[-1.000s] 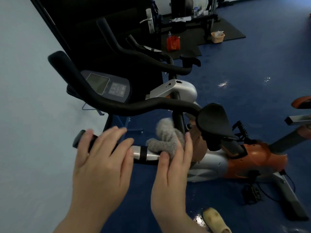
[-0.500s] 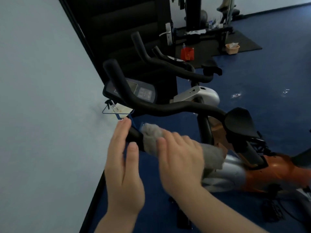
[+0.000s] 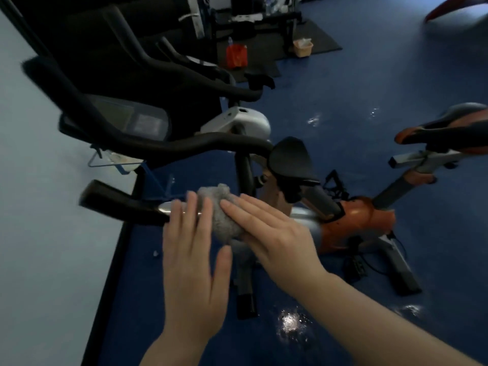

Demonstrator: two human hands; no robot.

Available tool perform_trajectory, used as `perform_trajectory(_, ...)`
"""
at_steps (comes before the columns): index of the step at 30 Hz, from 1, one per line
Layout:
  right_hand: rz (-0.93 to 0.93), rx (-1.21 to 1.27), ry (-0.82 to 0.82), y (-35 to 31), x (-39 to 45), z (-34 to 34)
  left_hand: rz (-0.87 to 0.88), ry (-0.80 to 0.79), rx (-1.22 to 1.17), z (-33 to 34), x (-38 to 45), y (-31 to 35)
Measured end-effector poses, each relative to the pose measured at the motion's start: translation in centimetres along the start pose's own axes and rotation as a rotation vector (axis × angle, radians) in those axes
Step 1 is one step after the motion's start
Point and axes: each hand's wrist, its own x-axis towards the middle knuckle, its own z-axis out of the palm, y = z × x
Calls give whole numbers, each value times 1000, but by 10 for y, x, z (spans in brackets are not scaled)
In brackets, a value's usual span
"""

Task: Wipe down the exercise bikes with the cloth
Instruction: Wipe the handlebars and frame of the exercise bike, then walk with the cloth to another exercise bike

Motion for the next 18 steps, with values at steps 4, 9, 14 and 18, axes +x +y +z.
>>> perform_trajectory(4,235,-55,-191,44,-61,-47,-1,-228,-22,56,-15,35)
perform_trajectory(9,747,-236,-357,115,-167,-126,-20,-669,-124,162,-36,112)
perform_trajectory(14,1094,-362,-147,171,-271,-226,-8,-840,-152,270,-42,212)
perform_trajectory(18,1187,-454,-91,208,-327,-296,112,-928,-199,347,-40,302)
